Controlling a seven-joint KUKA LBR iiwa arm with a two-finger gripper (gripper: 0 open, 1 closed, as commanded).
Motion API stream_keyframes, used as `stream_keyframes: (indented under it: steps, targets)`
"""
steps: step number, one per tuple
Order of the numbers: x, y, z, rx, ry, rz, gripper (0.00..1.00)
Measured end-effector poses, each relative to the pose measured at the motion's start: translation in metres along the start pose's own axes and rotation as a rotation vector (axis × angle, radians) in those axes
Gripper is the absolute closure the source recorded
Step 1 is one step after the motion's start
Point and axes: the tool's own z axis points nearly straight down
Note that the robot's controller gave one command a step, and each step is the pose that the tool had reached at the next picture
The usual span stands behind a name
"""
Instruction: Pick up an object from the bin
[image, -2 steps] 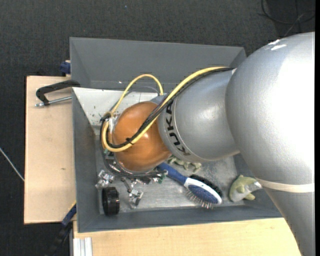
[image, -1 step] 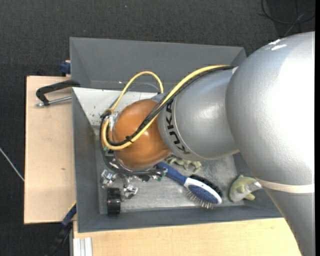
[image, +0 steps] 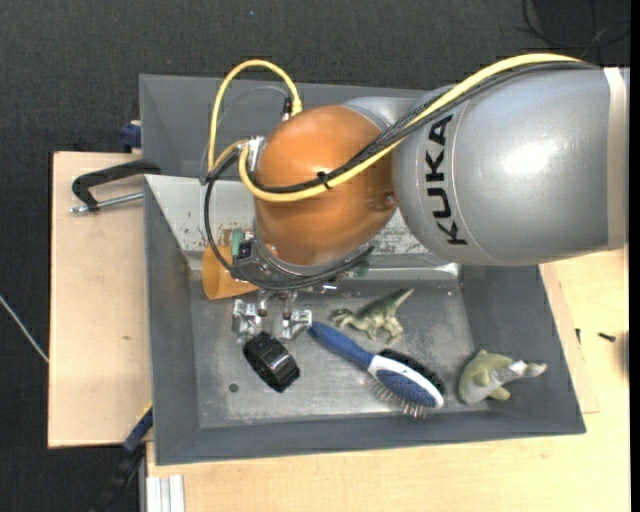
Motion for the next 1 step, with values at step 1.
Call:
stream_keyframes:
  steps: [1]
  targets:
    - [0.0354, -0.0479, -0.0322, -0.001, 0.002, -0.238, 1.00]
